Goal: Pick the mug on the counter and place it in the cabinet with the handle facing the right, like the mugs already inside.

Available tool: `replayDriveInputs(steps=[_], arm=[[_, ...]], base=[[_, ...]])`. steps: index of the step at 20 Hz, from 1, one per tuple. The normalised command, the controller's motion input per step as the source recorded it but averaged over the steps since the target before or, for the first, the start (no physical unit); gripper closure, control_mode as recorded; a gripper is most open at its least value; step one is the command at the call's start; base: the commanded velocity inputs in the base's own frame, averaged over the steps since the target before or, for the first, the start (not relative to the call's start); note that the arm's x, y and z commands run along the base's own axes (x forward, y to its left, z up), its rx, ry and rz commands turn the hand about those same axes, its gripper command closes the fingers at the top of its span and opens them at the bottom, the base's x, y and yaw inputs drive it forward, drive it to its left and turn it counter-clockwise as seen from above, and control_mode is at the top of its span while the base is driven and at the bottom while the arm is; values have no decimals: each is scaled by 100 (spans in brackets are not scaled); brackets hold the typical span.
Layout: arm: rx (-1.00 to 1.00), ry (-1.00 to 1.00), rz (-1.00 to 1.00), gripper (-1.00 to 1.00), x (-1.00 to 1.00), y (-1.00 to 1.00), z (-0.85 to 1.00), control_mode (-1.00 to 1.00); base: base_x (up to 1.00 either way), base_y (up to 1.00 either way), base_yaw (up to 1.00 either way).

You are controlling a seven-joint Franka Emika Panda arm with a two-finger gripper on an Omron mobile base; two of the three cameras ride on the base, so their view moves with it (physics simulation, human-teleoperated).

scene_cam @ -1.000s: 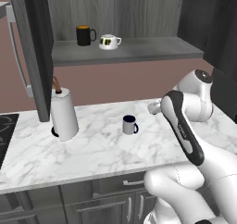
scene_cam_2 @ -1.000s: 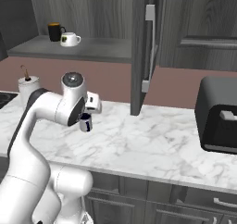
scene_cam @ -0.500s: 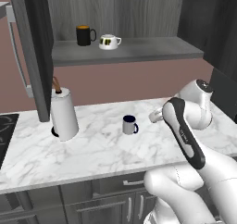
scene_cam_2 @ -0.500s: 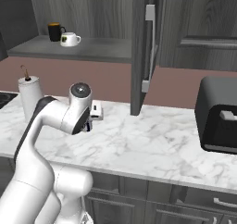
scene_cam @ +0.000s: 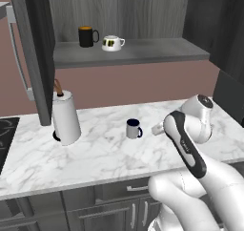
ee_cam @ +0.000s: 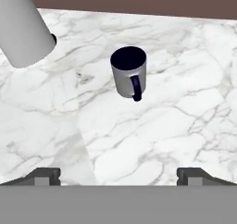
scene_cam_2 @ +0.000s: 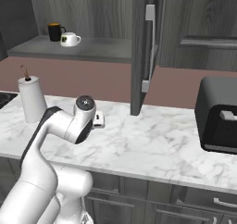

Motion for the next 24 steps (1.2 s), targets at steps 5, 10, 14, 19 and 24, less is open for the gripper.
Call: replayDriveInputs(steps=[5, 10, 14, 19, 24], arm=[[0, -4, 0, -100, 21, 0, -36, -100], [0, -7, 0, -100, 28, 0, -24, -100], [0, -5, 0, -100, 44, 0, -17, -100], [4, 0, 0, -100, 38, 3, -18, -100], [1, 0, 0, -100, 26, 10, -29, -100]], base=[[0, 0, 0], [0, 0, 0], [0, 0, 0], [0, 0, 0], [0, 0, 0]])
